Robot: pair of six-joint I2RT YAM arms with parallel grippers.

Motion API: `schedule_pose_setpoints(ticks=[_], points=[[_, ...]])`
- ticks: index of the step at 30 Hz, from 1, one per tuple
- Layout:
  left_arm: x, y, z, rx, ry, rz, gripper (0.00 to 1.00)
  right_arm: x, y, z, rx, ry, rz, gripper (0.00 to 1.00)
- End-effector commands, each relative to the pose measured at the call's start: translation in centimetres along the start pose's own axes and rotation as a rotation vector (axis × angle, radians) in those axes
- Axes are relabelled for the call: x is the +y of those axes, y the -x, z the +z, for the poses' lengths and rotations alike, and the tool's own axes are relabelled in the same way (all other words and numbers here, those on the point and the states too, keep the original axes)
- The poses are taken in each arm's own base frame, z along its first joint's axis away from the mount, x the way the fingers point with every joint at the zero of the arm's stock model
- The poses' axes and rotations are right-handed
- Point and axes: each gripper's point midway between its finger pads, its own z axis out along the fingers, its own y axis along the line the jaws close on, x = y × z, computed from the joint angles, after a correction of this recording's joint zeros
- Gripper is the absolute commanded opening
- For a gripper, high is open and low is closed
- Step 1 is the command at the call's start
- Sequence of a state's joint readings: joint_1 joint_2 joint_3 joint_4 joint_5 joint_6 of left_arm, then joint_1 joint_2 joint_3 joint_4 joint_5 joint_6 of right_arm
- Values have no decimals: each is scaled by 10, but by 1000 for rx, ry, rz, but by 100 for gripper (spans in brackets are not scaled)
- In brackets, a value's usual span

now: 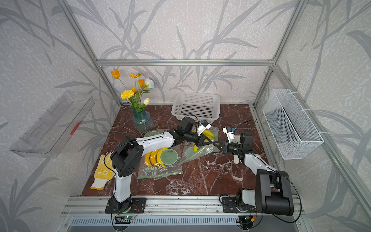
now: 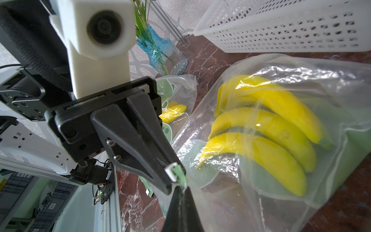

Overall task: Open the zip-top bag and take out the banana
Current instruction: Unzip the zipper on the zipper food storage bag.

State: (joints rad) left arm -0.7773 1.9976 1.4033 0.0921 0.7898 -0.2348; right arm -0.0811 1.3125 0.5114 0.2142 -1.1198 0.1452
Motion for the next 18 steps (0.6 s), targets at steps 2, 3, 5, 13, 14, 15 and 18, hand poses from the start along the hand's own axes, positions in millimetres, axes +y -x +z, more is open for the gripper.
schedule_pose_setpoints(ticks=[2,3,5,13,14,15,18], points=[[1,-5,2,24,4,11,8,4,13,-2,-24,-19,-59,0],[0,-7,2,27,1,10,8,4,13,-2,-27,-26,-63,0],[-1,-9,1,31,-1,10,8,3,14,-3,-32,-36,-64,0],[0,-20,-1,49,2,-10,9,-1,17,-6,-72,-86,-81,0],[0,-21,-1,51,2,-11,9,-1,17,-6,-72,-88,-82,0],[1,-22,-2,53,5,-13,9,-1,17,-6,-75,-89,-82,0],[1,-26,-2,60,8,-16,9,-1,18,-7,-84,-97,-84,0]])
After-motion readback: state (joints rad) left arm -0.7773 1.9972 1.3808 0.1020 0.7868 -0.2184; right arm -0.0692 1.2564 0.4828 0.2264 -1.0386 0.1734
